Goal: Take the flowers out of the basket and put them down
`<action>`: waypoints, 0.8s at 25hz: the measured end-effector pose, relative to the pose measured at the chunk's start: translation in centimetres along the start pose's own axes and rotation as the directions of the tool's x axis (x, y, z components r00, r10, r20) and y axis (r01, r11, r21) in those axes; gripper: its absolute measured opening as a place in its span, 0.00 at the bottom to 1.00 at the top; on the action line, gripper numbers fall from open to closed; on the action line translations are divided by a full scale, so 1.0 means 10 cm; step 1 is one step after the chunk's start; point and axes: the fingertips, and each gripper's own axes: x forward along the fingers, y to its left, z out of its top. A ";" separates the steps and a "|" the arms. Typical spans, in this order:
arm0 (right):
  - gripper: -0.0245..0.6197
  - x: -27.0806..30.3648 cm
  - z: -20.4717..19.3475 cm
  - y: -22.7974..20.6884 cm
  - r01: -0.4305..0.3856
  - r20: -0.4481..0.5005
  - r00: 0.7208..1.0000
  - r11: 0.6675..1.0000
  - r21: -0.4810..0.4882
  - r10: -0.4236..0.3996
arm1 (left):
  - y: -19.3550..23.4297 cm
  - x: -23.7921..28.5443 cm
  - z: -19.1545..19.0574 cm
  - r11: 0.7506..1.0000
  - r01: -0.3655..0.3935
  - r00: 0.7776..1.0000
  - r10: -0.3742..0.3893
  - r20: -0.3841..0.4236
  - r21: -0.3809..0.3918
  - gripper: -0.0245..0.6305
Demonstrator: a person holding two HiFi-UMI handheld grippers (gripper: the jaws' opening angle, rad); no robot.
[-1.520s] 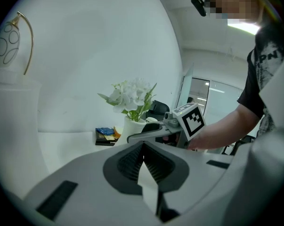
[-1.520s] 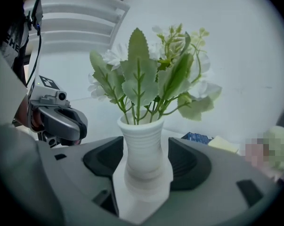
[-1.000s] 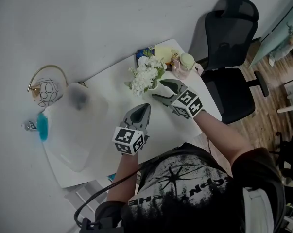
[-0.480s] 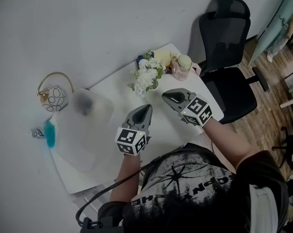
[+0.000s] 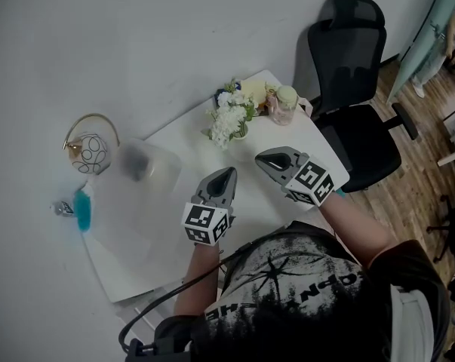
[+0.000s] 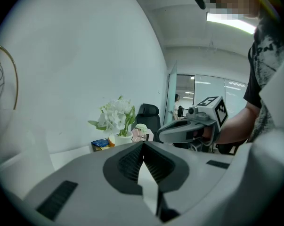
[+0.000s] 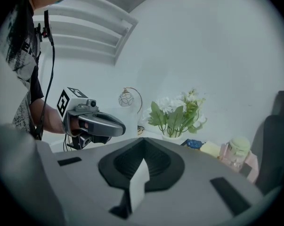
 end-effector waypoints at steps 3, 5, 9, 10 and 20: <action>0.06 0.00 0.02 0.00 0.005 0.004 1.000 1.000 -0.011 -0.005 | 0.00 0.00 0.01 1.000 -0.001 1.000 0.001 0.003 0.000 0.05; 0.06 -0.01 0.02 0.01 0.007 0.004 1.000 1.000 -0.015 -0.007 | -0.01 -0.01 0.01 1.000 -0.003 1.000 0.003 0.005 -0.001 0.05; 0.06 -0.05 0.03 -0.03 0.021 0.007 1.000 0.999 -0.027 -0.021 | -0.03 -0.01 0.01 1.000 -0.007 1.000 0.007 0.011 -0.002 0.05; 0.06 -0.06 0.02 -0.04 0.025 0.006 1.000 0.999 -0.028 -0.025 | -0.03 -0.01 0.00 1.000 -0.008 1.000 0.008 0.009 -0.003 0.05; 0.06 -0.06 -0.13 -0.09 0.023 -0.022 1.000 1.000 -0.010 -0.023 | -0.02 0.04 -0.04 1.000 -0.017 1.000 0.017 0.001 -0.012 0.05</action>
